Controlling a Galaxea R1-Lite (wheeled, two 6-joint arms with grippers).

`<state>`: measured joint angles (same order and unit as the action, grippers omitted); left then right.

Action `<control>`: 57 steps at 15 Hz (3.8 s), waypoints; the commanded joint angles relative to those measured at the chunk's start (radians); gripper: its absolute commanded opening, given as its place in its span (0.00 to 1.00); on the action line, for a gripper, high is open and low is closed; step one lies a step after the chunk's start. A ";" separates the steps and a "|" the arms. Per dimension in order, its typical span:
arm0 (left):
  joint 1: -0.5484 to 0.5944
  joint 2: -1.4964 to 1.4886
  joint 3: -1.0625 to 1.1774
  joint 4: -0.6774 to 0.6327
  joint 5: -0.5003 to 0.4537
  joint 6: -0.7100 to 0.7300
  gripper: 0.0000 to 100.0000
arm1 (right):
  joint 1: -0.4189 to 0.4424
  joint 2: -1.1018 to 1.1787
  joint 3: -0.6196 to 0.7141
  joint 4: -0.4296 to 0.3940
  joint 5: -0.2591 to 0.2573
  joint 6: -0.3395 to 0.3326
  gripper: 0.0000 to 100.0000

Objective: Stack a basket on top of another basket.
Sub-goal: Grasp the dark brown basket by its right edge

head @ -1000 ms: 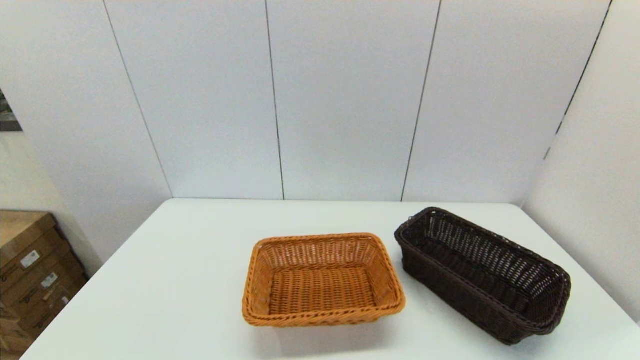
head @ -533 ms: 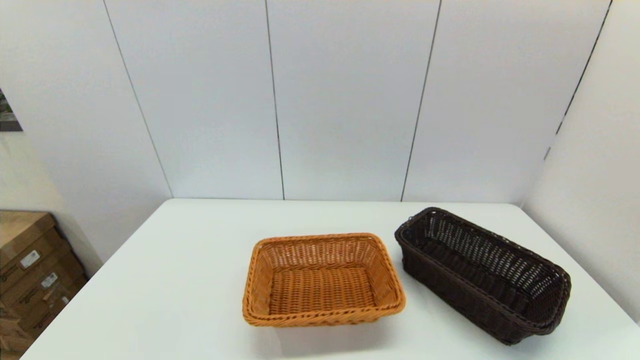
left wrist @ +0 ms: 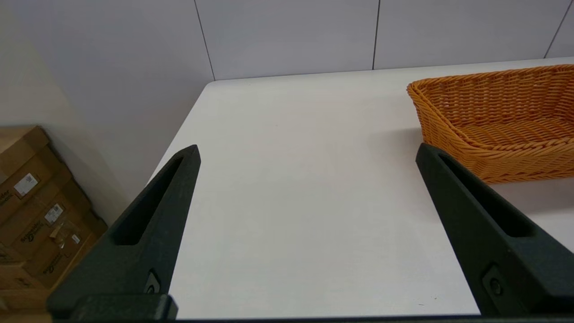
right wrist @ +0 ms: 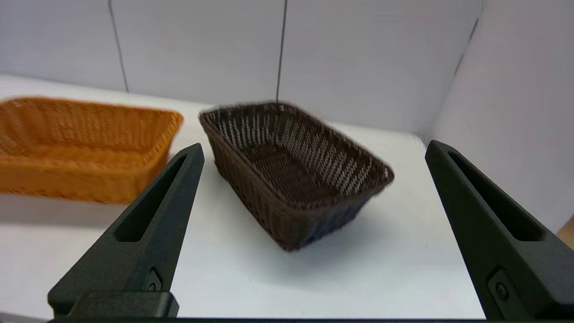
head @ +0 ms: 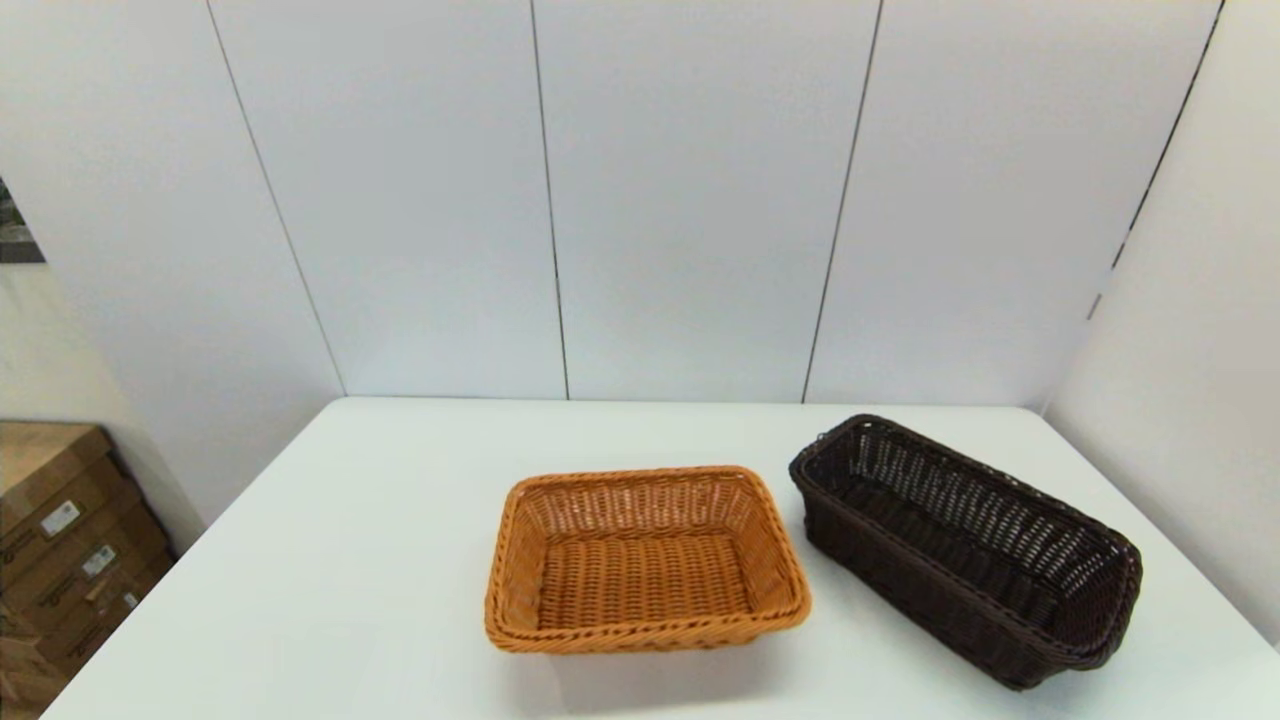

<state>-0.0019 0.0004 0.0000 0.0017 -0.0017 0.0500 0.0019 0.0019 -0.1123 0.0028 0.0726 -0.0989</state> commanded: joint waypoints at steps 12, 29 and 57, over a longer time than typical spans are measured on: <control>0.000 0.000 0.000 0.000 0.000 0.001 1.00 | 0.001 0.969 -0.352 0.089 -0.060 0.183 1.00; 0.000 0.000 0.000 0.000 0.000 0.001 1.00 | -0.005 1.587 -0.627 0.092 -0.100 0.372 1.00; 0.000 0.000 0.000 0.000 0.000 0.001 1.00 | -0.097 1.753 -0.707 0.278 -0.181 0.459 1.00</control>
<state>-0.0023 0.0004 0.0000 0.0017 -0.0017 0.0500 -0.0947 1.7126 -0.8157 0.2798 -0.0962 0.3300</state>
